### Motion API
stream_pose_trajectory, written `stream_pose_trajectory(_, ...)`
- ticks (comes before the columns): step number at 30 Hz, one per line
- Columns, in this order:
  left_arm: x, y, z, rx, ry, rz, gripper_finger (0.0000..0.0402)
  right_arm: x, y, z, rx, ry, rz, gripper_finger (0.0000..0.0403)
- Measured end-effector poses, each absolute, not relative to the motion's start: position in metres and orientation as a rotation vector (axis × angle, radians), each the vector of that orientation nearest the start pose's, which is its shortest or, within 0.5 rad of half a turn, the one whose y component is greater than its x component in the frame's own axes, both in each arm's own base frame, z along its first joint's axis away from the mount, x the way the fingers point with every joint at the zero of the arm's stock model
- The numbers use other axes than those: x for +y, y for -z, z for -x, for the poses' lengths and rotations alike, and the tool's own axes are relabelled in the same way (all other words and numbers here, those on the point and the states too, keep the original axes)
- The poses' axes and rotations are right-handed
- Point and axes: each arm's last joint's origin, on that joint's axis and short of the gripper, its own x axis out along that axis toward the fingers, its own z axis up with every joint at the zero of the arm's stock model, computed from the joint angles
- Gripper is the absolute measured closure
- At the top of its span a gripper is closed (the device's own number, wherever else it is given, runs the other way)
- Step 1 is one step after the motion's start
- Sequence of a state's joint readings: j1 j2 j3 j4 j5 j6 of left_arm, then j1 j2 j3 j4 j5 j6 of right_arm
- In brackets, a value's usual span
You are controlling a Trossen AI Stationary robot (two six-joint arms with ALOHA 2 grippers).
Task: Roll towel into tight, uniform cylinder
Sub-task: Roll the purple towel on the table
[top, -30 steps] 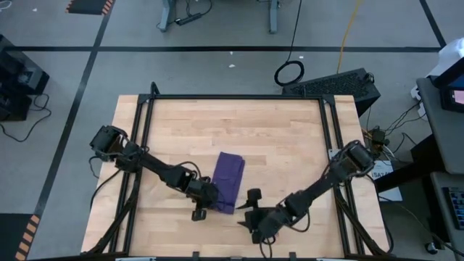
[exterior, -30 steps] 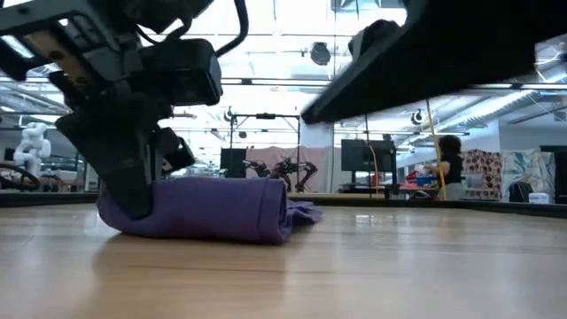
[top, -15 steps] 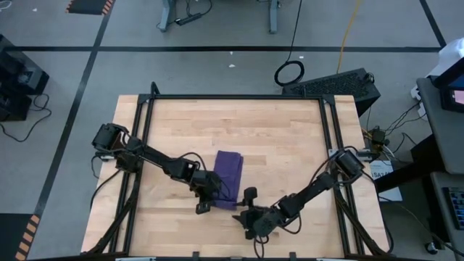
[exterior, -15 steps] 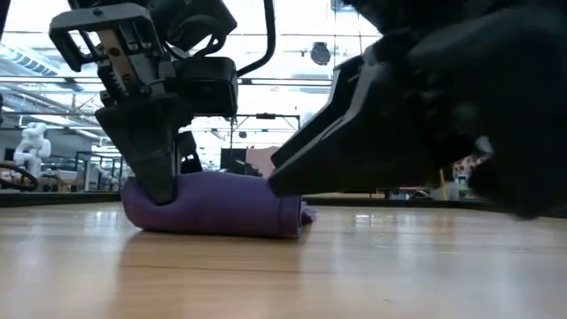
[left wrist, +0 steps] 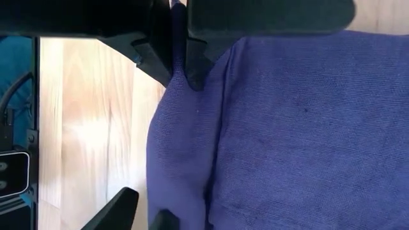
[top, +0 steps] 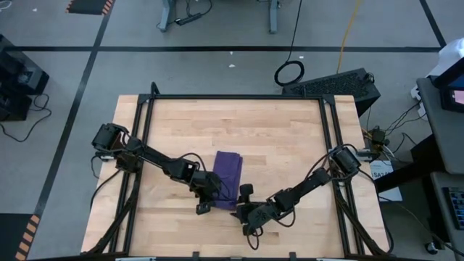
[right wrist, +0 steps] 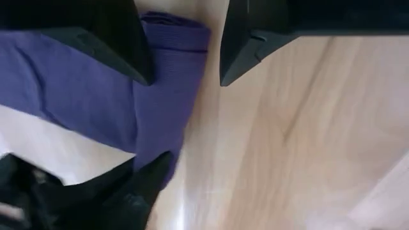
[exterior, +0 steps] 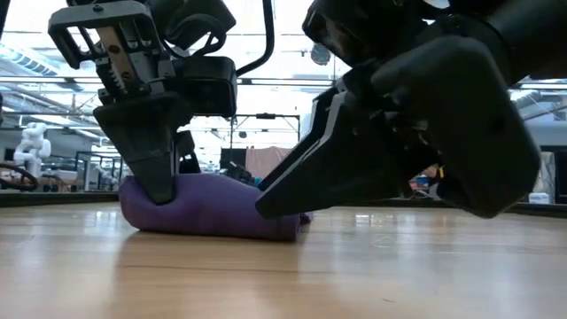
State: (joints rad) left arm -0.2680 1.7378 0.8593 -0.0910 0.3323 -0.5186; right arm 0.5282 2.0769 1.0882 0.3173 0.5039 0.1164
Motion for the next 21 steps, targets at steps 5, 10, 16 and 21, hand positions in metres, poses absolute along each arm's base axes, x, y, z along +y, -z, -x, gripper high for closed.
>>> stream_pose_trajectory(5,-0.094,-0.135,-0.307,1.093,0.273,0.487,0.0382,0.184,-0.102,-0.36,0.629,0.012,0.13,0.0266)
stream_pose_trajectory(10,-0.094,-0.136,-0.307,1.082,0.248,0.47,0.0361,0.176,-0.099,-0.36,0.674,0.067,0.054,0.0295)
stream_pose_trajectory(16,-0.092,-0.135,-0.308,1.059,0.2,0.428,0.0335,0.172,-0.098,-0.36,0.721,0.073,-0.023,0.0265)
stream_pose_trajectory(21,-0.091,-0.146,-0.306,1.021,0.179,0.392,0.0308,0.168,-0.095,-0.359,0.774,0.077,-0.1,0.0252)
